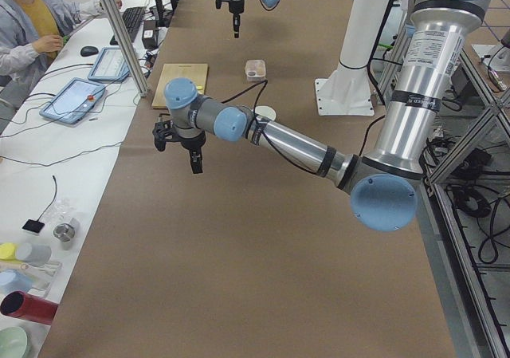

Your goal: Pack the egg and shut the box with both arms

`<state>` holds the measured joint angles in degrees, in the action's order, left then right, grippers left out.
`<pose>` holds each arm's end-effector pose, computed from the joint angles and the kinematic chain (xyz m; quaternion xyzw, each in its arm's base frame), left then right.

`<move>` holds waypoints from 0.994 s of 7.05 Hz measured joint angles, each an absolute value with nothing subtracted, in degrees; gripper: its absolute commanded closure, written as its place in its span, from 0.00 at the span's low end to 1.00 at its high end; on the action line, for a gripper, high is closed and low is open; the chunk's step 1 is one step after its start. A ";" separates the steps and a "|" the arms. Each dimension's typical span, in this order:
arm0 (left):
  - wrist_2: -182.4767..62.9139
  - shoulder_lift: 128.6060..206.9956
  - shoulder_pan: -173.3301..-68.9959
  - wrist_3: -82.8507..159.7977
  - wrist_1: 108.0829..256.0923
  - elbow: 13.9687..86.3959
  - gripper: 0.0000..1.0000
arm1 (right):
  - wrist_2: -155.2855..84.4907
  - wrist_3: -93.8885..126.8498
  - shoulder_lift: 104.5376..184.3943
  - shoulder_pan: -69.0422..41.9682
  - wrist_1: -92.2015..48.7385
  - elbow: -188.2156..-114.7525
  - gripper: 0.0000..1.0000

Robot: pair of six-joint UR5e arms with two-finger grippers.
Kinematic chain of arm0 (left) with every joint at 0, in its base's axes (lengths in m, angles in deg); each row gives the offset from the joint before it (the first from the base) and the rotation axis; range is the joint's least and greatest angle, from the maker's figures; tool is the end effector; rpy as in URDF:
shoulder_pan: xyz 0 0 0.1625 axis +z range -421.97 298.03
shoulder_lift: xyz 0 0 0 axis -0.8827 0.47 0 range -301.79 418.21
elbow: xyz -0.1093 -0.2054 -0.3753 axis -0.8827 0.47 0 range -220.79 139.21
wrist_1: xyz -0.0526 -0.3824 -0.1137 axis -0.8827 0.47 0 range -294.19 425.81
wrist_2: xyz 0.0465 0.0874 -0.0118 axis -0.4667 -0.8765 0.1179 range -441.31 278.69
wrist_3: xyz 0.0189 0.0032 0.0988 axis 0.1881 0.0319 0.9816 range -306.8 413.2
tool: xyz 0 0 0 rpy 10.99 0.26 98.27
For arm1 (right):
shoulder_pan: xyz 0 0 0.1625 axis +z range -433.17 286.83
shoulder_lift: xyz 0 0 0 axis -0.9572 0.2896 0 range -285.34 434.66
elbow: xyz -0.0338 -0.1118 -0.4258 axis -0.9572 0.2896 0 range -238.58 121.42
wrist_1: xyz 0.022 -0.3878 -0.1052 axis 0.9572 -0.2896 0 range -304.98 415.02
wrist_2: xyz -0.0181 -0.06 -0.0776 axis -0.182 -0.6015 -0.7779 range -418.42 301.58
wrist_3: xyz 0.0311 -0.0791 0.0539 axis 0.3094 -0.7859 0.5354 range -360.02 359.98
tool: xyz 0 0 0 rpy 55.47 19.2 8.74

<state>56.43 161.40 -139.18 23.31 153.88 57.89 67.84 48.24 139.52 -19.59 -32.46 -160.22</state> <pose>0.0688 -0.5688 0.4806 0.0024 0.4288 -0.0647 0.9011 -0.3088 -0.5429 0.3344 0.0389 -0.4318 -0.0118 0.9010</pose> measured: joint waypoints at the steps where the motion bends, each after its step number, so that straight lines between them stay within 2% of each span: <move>1: 54.81 160.69 -139.93 29.09 153.83 57.56 0.01 | 68.67 41.34 140.56 -15.42 -35.09 -159.07 1.00; 5: 52.71 157.42 -145.72 47.73 153.56 53.33 0.01 | 73.61 15.94 146.46 0.50 -37.48 -149.13 1.00; 6: 52.92 155.81 -146.48 48.91 153.92 53.04 0.01 | 73.73 12.10 147.67 3.60 -37.51 -147.09 0.60; 7: 52.99 154.80 -147.08 49.28 154.05 53.05 0.01 | 73.71 7.79 148.39 6.34 -37.53 -145.06 0.01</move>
